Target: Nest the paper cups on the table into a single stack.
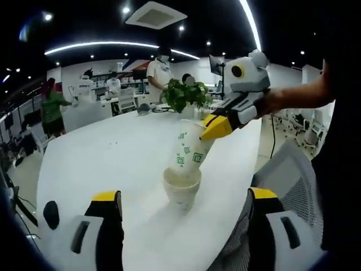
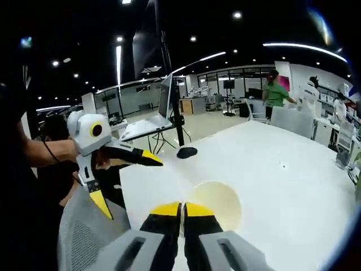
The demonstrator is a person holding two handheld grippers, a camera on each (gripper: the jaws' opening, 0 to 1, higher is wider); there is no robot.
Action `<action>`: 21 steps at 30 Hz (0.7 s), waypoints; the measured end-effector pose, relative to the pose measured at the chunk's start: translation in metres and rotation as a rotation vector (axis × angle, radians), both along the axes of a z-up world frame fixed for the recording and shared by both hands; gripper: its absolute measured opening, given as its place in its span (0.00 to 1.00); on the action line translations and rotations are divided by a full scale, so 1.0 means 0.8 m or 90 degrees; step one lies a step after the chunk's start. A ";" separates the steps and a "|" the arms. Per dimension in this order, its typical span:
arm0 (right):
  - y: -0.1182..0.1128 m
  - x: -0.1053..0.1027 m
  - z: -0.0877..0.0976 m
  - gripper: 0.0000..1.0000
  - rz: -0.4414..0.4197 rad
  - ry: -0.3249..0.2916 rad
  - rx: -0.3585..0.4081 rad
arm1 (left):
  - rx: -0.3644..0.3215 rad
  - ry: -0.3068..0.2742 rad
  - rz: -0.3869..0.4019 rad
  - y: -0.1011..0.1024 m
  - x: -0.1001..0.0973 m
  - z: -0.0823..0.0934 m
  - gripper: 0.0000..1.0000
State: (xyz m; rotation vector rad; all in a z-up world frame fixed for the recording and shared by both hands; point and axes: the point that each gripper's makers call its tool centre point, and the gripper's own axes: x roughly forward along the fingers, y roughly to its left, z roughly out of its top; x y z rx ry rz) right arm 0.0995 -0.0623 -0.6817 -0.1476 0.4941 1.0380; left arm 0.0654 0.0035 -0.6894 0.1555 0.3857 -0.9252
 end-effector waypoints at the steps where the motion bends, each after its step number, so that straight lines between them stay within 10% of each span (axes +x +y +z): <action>1: 0.002 0.002 -0.004 0.00 -0.007 0.002 -0.001 | -0.002 0.001 0.005 0.001 0.000 0.000 0.93; 21: 0.028 0.003 -0.036 0.00 0.031 0.016 -0.048 | -0.018 0.010 0.037 0.002 -0.007 -0.003 0.91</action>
